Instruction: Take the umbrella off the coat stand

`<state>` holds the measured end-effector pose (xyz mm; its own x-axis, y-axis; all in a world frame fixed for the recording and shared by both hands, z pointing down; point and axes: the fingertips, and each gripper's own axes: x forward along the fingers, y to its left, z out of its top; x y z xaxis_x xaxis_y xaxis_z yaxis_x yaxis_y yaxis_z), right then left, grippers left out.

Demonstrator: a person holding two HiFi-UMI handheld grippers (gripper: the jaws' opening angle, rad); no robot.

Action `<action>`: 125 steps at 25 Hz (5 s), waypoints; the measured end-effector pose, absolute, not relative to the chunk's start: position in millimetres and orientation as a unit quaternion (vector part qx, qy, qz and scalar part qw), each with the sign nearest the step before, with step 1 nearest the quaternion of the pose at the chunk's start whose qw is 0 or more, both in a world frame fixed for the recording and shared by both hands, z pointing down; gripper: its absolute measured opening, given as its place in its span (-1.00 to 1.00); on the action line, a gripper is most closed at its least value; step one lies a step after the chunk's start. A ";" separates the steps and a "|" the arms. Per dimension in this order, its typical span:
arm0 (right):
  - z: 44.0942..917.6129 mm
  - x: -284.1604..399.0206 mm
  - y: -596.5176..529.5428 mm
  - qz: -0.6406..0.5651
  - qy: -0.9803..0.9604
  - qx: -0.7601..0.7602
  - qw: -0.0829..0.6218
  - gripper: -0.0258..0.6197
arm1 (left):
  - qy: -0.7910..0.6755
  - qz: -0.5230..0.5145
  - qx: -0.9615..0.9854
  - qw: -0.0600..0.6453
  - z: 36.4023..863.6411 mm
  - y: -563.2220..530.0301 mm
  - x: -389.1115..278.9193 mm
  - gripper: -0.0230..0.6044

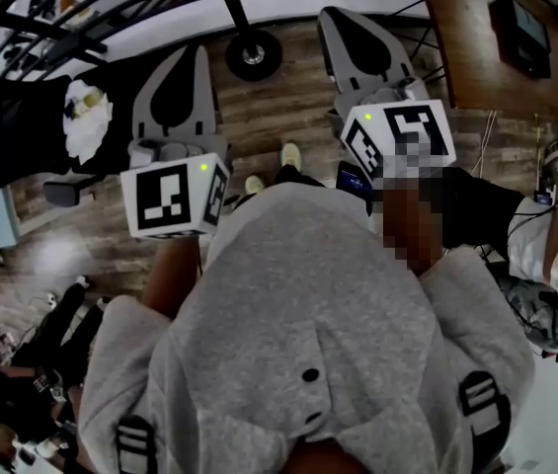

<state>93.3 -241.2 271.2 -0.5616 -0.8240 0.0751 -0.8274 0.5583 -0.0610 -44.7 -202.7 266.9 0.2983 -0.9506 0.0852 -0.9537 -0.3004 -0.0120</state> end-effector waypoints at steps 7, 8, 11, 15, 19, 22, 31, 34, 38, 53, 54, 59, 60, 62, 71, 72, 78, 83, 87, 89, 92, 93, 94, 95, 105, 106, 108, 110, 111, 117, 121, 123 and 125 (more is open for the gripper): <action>274.5 96.9 -259.6 0.046 -0.889 0.456 0.020 -0.89 | -0.602 0.054 0.796 0.014 265.6 -217.6 -41.2 -0.89; 274.3 96.5 -260.8 0.046 -0.890 0.453 0.020 -0.89 | -0.604 0.056 0.795 0.013 265.6 -218.1 -41.6 -0.89; 272.7 94.7 -266.8 0.046 -0.892 0.450 0.017 -0.89 | -0.608 0.057 0.792 0.012 265.8 -221.7 -43.5 -0.89; 275.2 83.6 -271.9 0.050 -0.896 0.442 0.019 -0.89 | -0.610 0.057 0.790 0.015 269.3 -226.3 -50.1 -0.89; 276.1 68.3 -281.6 0.048 -0.900 0.432 0.023 -0.89 | -0.610 0.054 0.790 0.020 273.4 -238.7 -60.8 -0.89; 276.9 59.1 -291.5 0.051 -0.901 0.429 0.023 -0.89 | -0.610 0.054 0.790 0.022 274.5 -250.2 -68.9 -0.89; 272.1 21.6 -342.2 0.050 -0.902 0.427 0.035 -0.89 | -0.608 0.044 0.793 0.025 272.0 -305.9 -102.5 -0.89; 272.6 10.7 -362.7 0.052 -0.906 0.420 0.031 -0.87 | -0.607 0.039 0.794 0.022 273.3 -328.0 -112.4 -0.89; 276.8 -1.6 -390.3 0.054 -0.906 0.418 0.043 -0.49 | -0.603 0.038 0.797 0.027 277.4 -358.8 -127.6 -0.89; 286.5 -17.8 -457.0 0.078 -0.906 0.413 0.049 0.10 | -0.585 0.041 0.809 0.032 280.0 -434.5 -138.2 -0.89; 287.7 -19.4 -459.6 0.078 -0.906 0.413 0.049 0.13 | -0.585 0.041 0.809 0.033 280.3 -437.0 -139.1 -0.89; 293.6 -36.5 -471.2 0.073 -0.909 0.407 0.050 0.22 | -0.581 0.040 0.812 0.033 283.3 -447.2 -145.4 -0.89; 295.0 -40.0 -473.1 0.071 -0.911 0.403 0.054 0.22 | -0.582 0.040 0.812 0.034 283.5 -449.1 -146.7 -0.89; 299.6 -48.0 -476.7 0.070 -0.913 0.396 0.066 0.22 | -0.583 0.039 0.810 0.036 283.7 -452.6 -150.8 -0.89; 323.5 -83.1 -499.3 0.074 -0.917 0.384 0.078 0.22 | -0.583 0.039 0.811 0.034 287.7 -465.1 -174.2 -0.89; 326.1 -84.4 -502.6 0.077 -0.917 0.383 0.078 0.22 | -0.583 0.040 0.811 0.035 287.5 -466.7 -173.4 -0.89; 352.8 -108.5 -513.5 0.098 -0.920 0.371 0.076 0.22 | -0.577 0.041 0.816 0.027 284.1 -464.8 -182.0 -0.89; 367.7 -121.2 -522.1 0.091 -0.920 0.370 0.089 0.22 | -0.582 0.038 0.812 0.028 284.5 -461.9 -191.7 -0.89; 369.8 -120.4 -530.6 0.072 -0.915 0.385 0.097 0.22 | -0.589 0.038 0.807 0.025 280.4 -459.9 -196.3 -0.89; 367.2 -121.1 -534.8 0.056 -0.914 0.389 0.099 0.19 | -0.590 0.035 0.806 0.020 277.0 -460.3 -198.3 -0.89; 364.7 -122.6 -535.3 0.041 -0.917 0.384 0.104 0.04 | -0.594 0.030 0.803 0.020 274.5 -459.1 -200.6 -0.89; 364.8 -123.4 -532.8 0.043 -0.919 0.379 0.104 0.02 | -0.596 0.031 0.802 0.021 273.8 -457.5 -200.8 -0.89; 364.9 -123.6 -529.5 0.046 -0.920 0.374 0.105 0.01 | -0.598 0.032 0.801 0.022 273.3 -455.4 -200.5 -0.89; 365.1 -123.0 -526.2 0.049 -0.921 0.372 0.105 -0.01 | -0.599 0.033 0.800 0.023 272.9 -453.2 -199.8 -0.89; 349.7 -107.7 -515.5 0.054 -0.918 0.380 0.098 -0.06 | -0.598 0.030 0.801 0.015 262.9 -446.6 -190.4 -0.89; 345.8 -107.4 -513.8 0.051 -0.918 0.382 0.093 -0.06 | -0.598 0.028 0.801 0.013 262.4 -444.4 -190.9 -0.89; 337.4 -106.8 -510.9 0.045 -0.917 0.387 0.087 -0.06 | -0.599 0.025 0.800 0.010 261.6 -440.1 -191.1 -0.89; 327.8 -103.5 -509.2 0.036 -0.916 0.392 0.084 -0.06 | -0.599 0.024 0.801 0.009 260.2 -436.9 -188.3 -0.89; 321.9 -101.1 -508.5 0.032 -0.915 0.393 0.081 -0.06 | -0.599 0.024 0.801 0.008 259.2 -435.9 -186.2 -0.89; 284.4 -90.0 -503.1 0.012 -0.914 0.401 0.053 -0.06 | -0.602 0.025 0.798 0.008 255.9 -430.3 -180.5 -0.89; 267.3 -87.2 -493.4 -0.004 -0.912 0.409 0.042 -0.06 | -0.603 0.021 0.797 0.007 253.4 -422.8 -183.0 -0.89; 260.3 -81.3 -488.4 -0.008 -0.910 0.413 0.038 -0.06 | -0.602 0.020 0.798 0.007 251.7 -420.4 -179.7 -0.89; 252.1 -74.8 -485.0 -0.011 -0.909 0.416 0.032 -0.06 | -0.601 0.019 0.799 0.007 249.3 -419.6 -174.9 -0.89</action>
<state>-74.8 -485.0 252.1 -0.6521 -0.7565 0.0495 -0.7551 0.6539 0.0463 -174.9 -419.6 249.3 0.2775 -0.9599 0.0387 -0.9605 -0.2781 -0.0122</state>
